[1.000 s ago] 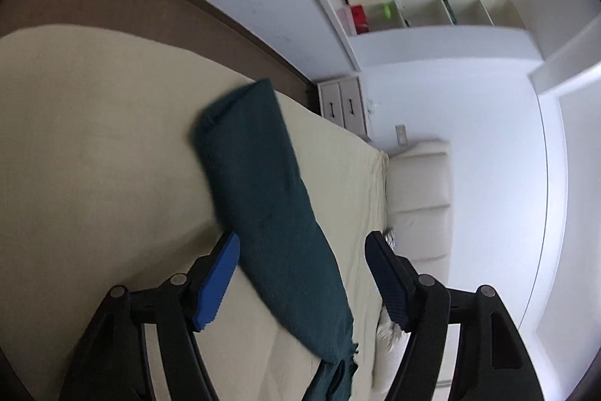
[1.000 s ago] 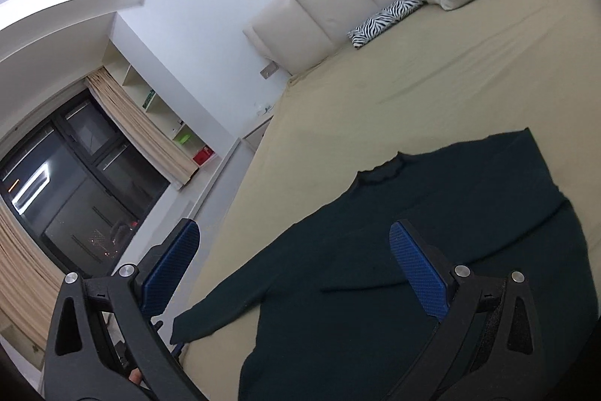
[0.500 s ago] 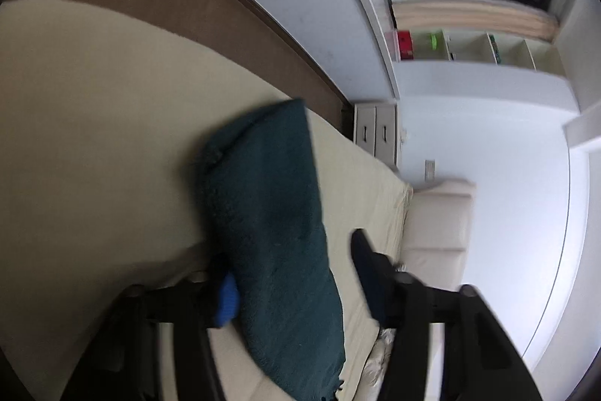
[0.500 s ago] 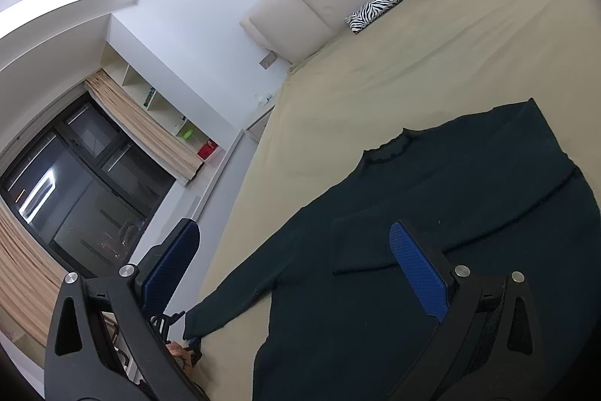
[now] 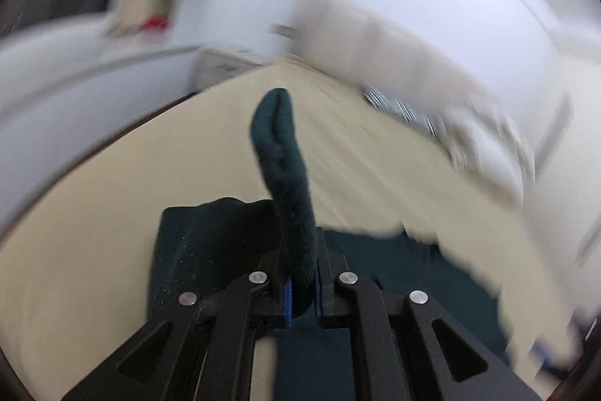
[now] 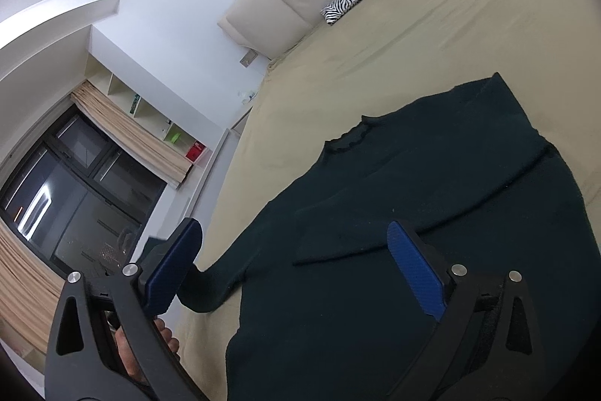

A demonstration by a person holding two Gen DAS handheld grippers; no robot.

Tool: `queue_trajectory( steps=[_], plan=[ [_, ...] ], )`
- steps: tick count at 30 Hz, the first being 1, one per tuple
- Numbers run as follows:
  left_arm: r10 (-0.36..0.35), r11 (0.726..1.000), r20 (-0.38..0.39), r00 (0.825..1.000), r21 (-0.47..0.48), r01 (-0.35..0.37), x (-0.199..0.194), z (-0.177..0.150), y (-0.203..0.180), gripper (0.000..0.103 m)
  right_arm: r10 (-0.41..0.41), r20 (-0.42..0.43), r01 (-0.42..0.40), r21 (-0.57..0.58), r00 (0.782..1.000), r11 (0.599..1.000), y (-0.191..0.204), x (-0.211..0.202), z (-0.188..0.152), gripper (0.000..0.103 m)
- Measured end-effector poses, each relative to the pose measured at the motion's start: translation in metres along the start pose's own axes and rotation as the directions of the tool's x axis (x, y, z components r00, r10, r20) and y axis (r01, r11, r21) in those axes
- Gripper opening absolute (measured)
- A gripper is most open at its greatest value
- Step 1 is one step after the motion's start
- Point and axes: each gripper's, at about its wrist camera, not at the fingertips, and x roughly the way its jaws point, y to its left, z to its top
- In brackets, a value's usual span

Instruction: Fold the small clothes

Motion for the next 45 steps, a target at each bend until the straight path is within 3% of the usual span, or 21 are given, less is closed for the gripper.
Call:
queue_trajectory(
  steps=[1, 3, 5, 7, 11, 16, 21, 26, 27, 29, 31, 33, 39, 41, 42, 45],
  plan=[
    [0.016, 0.993, -0.016, 1.000, 0.118, -0.013, 0.009, -0.011, -0.032, 0.009, 0.000, -0.004, 0.000, 0.019, 1.000, 1.000, -0.008, 0.001, 0.001, 0.101],
    [0.046, 0.939, -0.044, 0.998, 0.342, -0.028, 0.030, -0.048, -0.093, 0.009, -0.004, -0.030, 0.006, 0.062, 1.000, 0.998, -0.023, 0.010, 0.000, 0.101],
    [0.061, 0.899, -0.085, 0.994, 0.437, -0.018, 0.046, -0.080, -0.120, 0.010, 0.002, -0.078, 0.006, 0.102, 0.997, 0.995, -0.038, 0.024, 0.000, 0.101],
    [0.076, 0.889, -0.120, 0.990, 0.458, -0.013, 0.058, -0.098, -0.124, 0.013, 0.014, -0.137, 0.004, 0.134, 0.991, 0.991, -0.051, 0.040, -0.001, 0.100],
    [0.075, 0.910, -0.124, 0.989, 0.415, -0.017, 0.058, -0.100, -0.114, 0.014, 0.081, -0.250, -0.023, 0.228, 0.965, 0.973, -0.073, 0.083, -0.003, 0.096],
    [0.060, 0.934, -0.104, 0.993, 0.356, -0.020, 0.042, -0.118, -0.099, 0.014, 0.175, -0.371, -0.007, 0.413, 0.912, 0.911, -0.094, 0.147, -0.021, 0.072],
    [0.058, 0.944, -0.100, 0.993, 0.328, -0.022, 0.041, -0.120, -0.092, 0.015, 0.255, -0.424, -0.037, 0.457, 0.869, 0.888, -0.083, 0.181, -0.035, 0.064],
    [0.039, 0.956, -0.114, 0.993, 0.295, -0.004, 0.040, -0.117, -0.085, 0.019, 0.300, -0.480, -0.055, 0.459, 0.824, 0.887, -0.068, 0.205, -0.043, 0.031],
    [0.034, 0.957, -0.118, 0.992, 0.291, 0.002, 0.040, -0.117, -0.084, 0.021, 0.295, -0.491, -0.051, 0.452, 0.820, 0.891, -0.067, 0.208, -0.044, 0.029],
    [0.026, 0.961, -0.137, 0.990, 0.276, 0.013, 0.037, -0.117, -0.081, 0.030, 0.278, -0.506, -0.040, 0.430, 0.816, 0.902, -0.065, 0.211, -0.045, 0.010],
    [0.004, 0.965, -0.148, 0.989, 0.260, 0.035, 0.028, -0.116, -0.076, 0.048, 0.248, -0.509, -0.033, 0.395, 0.824, 0.918, -0.064, 0.209, -0.040, 0.008],
    [-0.034, 0.971, -0.131, 0.991, 0.232, 0.064, 0.012, -0.113, -0.068, 0.056, 0.219, -0.498, -0.041, 0.344, 0.839, 0.938, -0.059, 0.204, -0.026, 0.007],
    [-0.108, 0.990, -0.121, 0.987, 0.080, 0.118, -0.017, -0.100, -0.024, 0.053, 0.061, -0.465, -0.039, 0.056, 0.883, 0.998, -0.032, 0.182, 0.033, 0.007],
    [-0.113, 0.994, -0.140, 0.984, -0.003, 0.114, -0.017, -0.098, 0.000, 0.044, 0.008, -0.470, -0.021, -0.023, 0.883, 1.000, -0.030, 0.179, 0.050, 0.007],
    [-0.119, 0.993, -0.147, 0.982, -0.038, 0.114, -0.016, -0.097, 0.009, 0.039, -0.058, -0.467, 0.021, -0.083, 0.883, 0.996, -0.034, 0.179, 0.058, 0.007],
    [-0.132, 0.981, -0.142, 0.981, -0.159, 0.109, -0.015, -0.088, 0.039, 0.031, -0.147, -0.472, 0.096, -0.132, 0.869, 0.987, -0.052, 0.183, 0.070, 0.007]
  ],
)
